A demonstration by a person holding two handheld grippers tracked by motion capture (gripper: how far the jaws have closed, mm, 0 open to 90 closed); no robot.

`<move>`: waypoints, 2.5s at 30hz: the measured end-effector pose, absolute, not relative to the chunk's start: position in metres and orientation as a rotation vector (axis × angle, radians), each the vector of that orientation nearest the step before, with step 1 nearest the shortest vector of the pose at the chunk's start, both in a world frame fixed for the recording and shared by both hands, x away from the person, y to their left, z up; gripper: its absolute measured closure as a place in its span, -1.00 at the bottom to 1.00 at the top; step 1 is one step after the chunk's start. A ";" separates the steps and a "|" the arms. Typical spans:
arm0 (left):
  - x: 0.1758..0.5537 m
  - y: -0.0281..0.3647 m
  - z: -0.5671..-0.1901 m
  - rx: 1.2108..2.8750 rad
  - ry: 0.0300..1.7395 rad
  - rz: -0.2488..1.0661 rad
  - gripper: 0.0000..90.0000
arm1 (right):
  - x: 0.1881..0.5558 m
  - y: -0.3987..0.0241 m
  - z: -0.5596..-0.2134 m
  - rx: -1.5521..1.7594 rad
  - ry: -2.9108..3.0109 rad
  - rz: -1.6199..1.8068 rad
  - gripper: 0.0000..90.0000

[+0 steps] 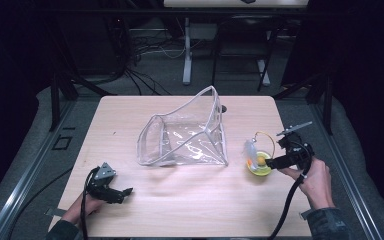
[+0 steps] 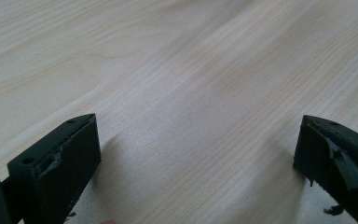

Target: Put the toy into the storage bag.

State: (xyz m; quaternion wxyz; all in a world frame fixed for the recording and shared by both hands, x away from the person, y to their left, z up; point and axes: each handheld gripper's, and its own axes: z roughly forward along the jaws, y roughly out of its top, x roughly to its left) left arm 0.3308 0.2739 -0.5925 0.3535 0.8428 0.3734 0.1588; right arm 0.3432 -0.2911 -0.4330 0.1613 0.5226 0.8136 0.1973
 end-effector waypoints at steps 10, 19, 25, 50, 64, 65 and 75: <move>0.331 0.274 -0.592 2.180 0.965 0.410 -0.99 | 0.356 -0.285 -0.419 1.477 2.309 0.492 -0.16; 0.331 0.274 -0.593 2.179 0.965 0.409 -0.99 | 0.364 -0.275 -0.408 1.407 2.360 0.423 0.30; 0.331 0.274 -0.593 2.179 0.965 0.408 -0.99 | 0.368 -0.272 -0.404 1.405 2.369 0.391 0.41; 0.331 0.274 -0.593 2.180 0.963 0.408 -1.00 | 0.383 -0.262 -0.395 1.387 2.403 0.318 0.95; 0.331 0.274 -0.593 2.180 0.961 0.407 -1.00 | 0.387 -0.255 -0.375 1.350 2.397 0.280 0.95; 0.331 0.274 -0.593 2.181 0.961 0.407 -1.00 | 0.388 -0.254 -0.373 1.348 2.400 0.277 0.95; 0.331 0.274 -0.593 2.180 0.962 0.407 -1.00 | 0.393 -0.246 -0.366 1.328 2.410 0.273 0.95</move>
